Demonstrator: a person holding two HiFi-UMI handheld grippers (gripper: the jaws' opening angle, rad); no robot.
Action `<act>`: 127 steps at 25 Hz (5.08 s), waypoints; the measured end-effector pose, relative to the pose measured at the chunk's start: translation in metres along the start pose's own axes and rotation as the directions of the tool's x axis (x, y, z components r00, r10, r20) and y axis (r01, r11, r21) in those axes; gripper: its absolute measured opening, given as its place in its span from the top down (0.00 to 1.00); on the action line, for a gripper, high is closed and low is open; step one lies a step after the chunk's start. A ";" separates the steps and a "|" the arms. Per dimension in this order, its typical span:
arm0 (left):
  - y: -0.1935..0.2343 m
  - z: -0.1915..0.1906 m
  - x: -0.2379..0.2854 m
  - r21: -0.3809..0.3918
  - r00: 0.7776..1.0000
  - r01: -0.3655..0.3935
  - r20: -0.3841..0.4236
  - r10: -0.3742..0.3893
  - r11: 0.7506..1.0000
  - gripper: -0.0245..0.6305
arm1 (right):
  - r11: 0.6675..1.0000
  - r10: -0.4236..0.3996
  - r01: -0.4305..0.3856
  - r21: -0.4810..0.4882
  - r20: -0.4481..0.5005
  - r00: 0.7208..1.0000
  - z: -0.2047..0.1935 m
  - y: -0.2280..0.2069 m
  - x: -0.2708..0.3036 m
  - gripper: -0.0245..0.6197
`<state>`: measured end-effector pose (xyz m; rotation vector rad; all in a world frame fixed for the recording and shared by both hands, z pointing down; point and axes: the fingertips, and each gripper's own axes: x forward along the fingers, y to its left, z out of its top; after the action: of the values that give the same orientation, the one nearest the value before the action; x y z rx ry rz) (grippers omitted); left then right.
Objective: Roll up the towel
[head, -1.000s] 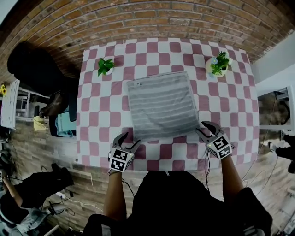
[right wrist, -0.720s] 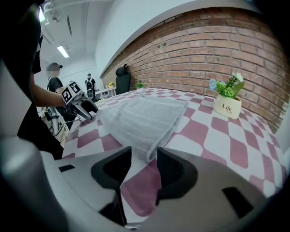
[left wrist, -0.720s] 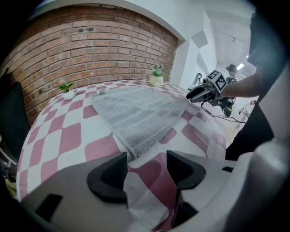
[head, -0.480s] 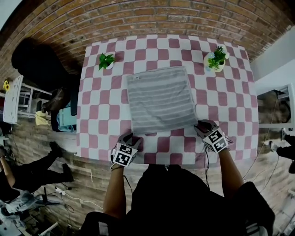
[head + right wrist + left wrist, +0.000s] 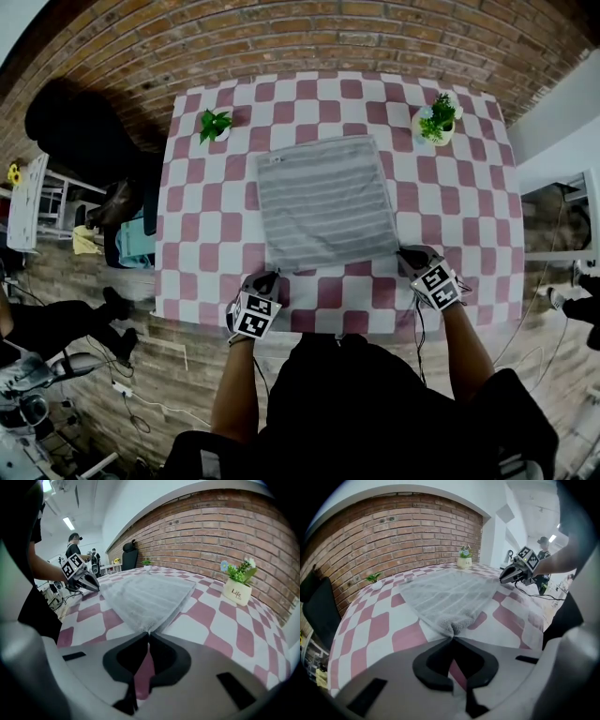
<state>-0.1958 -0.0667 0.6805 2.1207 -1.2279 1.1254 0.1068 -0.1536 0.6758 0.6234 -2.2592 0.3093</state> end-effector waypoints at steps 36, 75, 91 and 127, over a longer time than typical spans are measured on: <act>-0.108 -0.064 -0.095 0.000 0.993 -0.092 0.080 0.092 0.996 0.96 | 0.984 0.178 -0.176 -0.029 0.119 0.977 -0.070 0.091 -0.103 0.94; 0.089 0.079 -0.008 0.022 0.976 -0.125 0.182 0.119 0.992 0.96 | 0.985 -0.156 0.128 0.112 0.296 0.942 0.100 -0.079 0.006 0.95; 0.136 0.091 0.043 -0.057 0.980 -0.130 0.145 0.137 0.990 0.96 | 0.975 -0.185 0.147 0.168 0.238 0.953 0.116 -0.126 0.069 0.95; 0.040 0.092 -0.017 -0.090 0.962 -0.124 0.232 0.142 0.988 0.58 | -0.020 -0.229 -0.366 0.930 0.352 0.908 0.014 -0.025 -0.002 0.62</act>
<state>-0.1953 -0.1425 0.6131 2.1923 -1.5168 0.8806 0.1129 -0.1798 0.6659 1.3985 -2.0187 2.3001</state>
